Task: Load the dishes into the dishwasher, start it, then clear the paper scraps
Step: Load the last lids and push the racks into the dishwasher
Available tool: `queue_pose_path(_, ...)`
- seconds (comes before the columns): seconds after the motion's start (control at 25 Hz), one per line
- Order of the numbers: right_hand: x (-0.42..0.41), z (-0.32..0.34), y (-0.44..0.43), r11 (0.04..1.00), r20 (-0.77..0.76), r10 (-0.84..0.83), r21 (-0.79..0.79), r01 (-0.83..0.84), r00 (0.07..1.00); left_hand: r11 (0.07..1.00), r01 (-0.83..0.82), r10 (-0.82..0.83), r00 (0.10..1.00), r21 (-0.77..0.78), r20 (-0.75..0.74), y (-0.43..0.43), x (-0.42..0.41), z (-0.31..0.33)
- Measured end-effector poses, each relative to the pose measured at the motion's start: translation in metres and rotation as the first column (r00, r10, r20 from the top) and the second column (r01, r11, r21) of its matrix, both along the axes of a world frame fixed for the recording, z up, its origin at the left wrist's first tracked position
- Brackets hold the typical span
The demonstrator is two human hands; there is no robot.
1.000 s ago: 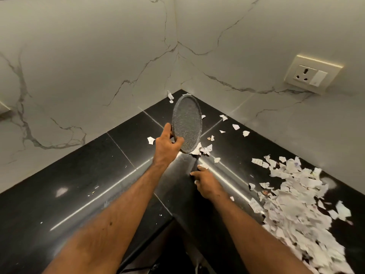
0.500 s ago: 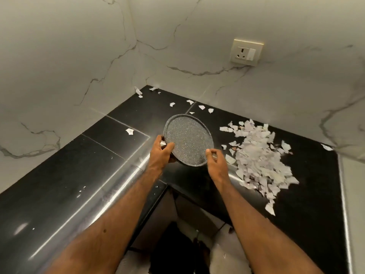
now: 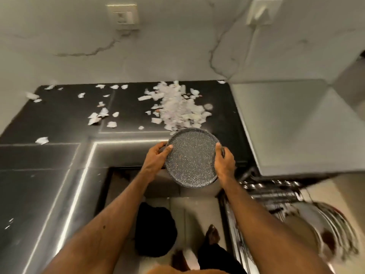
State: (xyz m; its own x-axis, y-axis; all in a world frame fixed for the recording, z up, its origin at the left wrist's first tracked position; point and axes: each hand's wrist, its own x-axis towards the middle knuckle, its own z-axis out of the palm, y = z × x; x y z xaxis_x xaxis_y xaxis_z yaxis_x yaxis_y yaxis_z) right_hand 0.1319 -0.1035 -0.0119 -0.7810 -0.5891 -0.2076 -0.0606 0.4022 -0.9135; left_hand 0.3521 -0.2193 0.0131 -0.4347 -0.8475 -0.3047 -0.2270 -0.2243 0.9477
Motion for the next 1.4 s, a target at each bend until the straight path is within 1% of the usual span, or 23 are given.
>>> queue_pose_path(0.12, -0.051, -0.015, 0.072, 0.987, 0.003, -0.155, 0.041, 0.155, 0.988, 0.978, 0.208, -0.209, 0.977, 0.018, 0.036, 0.025, -0.074, -0.008)
queue_pose_path(0.28, -0.105, -0.022, 0.165, 0.935, 0.035, -0.350, 0.071, 0.347, 0.936, 0.886, 0.463, -0.459, 0.881, -0.005, 0.113, 0.072, -0.173, -0.013)
queue_pose_path(0.32, -0.115, -0.024, 0.189, 0.917, 0.038, -0.396, 0.078, 0.392, 0.918, 0.857, 0.515, -0.511, 0.849, 0.005, 0.138, 0.085, -0.196, -0.016)
queue_pose_path(0.44, -0.144, -0.036, 0.260, 0.865, 0.035, -0.497, 0.098, 0.492, 0.867, 0.734, 0.677, -0.670, 0.712, 0.049, 0.211, 0.130, -0.265, -0.029)
queue_pose_path(0.52, -0.161, -0.044, 0.303, 0.845, 0.025, -0.527, 0.127, 0.520, 0.850, 0.644, 0.765, -0.730, 0.604, 0.027, 0.320, 0.161, -0.305, -0.041)
queue_pose_path(0.56, -0.170, -0.049, 0.324, 0.837, 0.024, -0.537, 0.140, 0.529, 0.843, 0.582, 0.813, -0.740, 0.538, -0.015, 0.403, 0.179, -0.325, -0.045)
queue_pose_path(0.64, -0.183, -0.063, 0.355, 0.819, -0.014, -0.550, 0.185, 0.543, 0.835, 0.482, 0.870, -0.716, 0.457, -0.099, 0.527, 0.210, -0.358, -0.053)
queue_pose_path(0.72, -0.190, -0.079, 0.379, 0.818, -0.050, -0.517, 0.265, 0.510, 0.855, 0.357, 0.921, -0.724, 0.380, -0.158, 0.576, 0.236, -0.386, -0.063)
queue_pose_path(0.76, -0.194, -0.089, 0.389, 0.823, -0.050, -0.484, 0.313, 0.474, 0.873, 0.260, 0.948, -0.733, 0.318, -0.185, 0.601, 0.249, -0.403, -0.072)
queue_pose_path(0.84, -0.200, -0.109, 0.400, 0.837, -0.036, -0.405, 0.388, 0.386, 0.914, 0.083, 0.979, -0.721, 0.188, -0.186, 0.667, 0.266, -0.431, -0.090)
queue_pose_path(0.88, -0.205, -0.120, 0.405, 0.834, -0.030, -0.380, 0.421, 0.357, 0.924, 0.018, 0.986, -0.701, 0.132, -0.168, 0.701, 0.274, -0.445, -0.101)
queue_pose_path(1.04, -0.231, -0.170, 0.425, 0.782, -0.043, -0.374, 0.522, 0.340, 0.926, -0.170, 0.982, -0.619, -0.044, -0.079, 0.784, 0.303, -0.501, -0.162)
queue_pose_path(1.12, -0.247, -0.198, 0.433, 0.749, -0.069, -0.358, 0.575, 0.331, 0.931, -0.270, 0.960, -0.547, -0.091, -0.072, 0.832, 0.315, -0.525, -0.198)
queue_pose_path(1.16, -0.258, -0.214, 0.437, 0.733, -0.083, -0.349, 0.596, 0.327, 0.933, -0.310, 0.948, -0.511, -0.102, -0.073, 0.853, 0.321, -0.537, -0.219)
queue_pose_path(1.28, -0.286, -0.260, 0.442, 0.699, -0.099, -0.337, 0.640, 0.319, 0.936, -0.338, 0.937, -0.448, -0.077, -0.089, 0.891, 0.332, -0.563, -0.277)
queue_pose_path(1.32, -0.294, -0.273, 0.443, 0.688, -0.100, -0.328, 0.656, 0.310, 0.939, -0.329, 0.939, -0.454, -0.066, -0.098, 0.888, 0.334, -0.570, -0.296)
queue_pose_path(1.4, -0.307, -0.297, 0.443, 0.667, -0.089, -0.307, 0.690, 0.281, 0.948, -0.293, 0.953, -0.492, -0.077, -0.081, 0.867, 0.339, -0.583, -0.327)
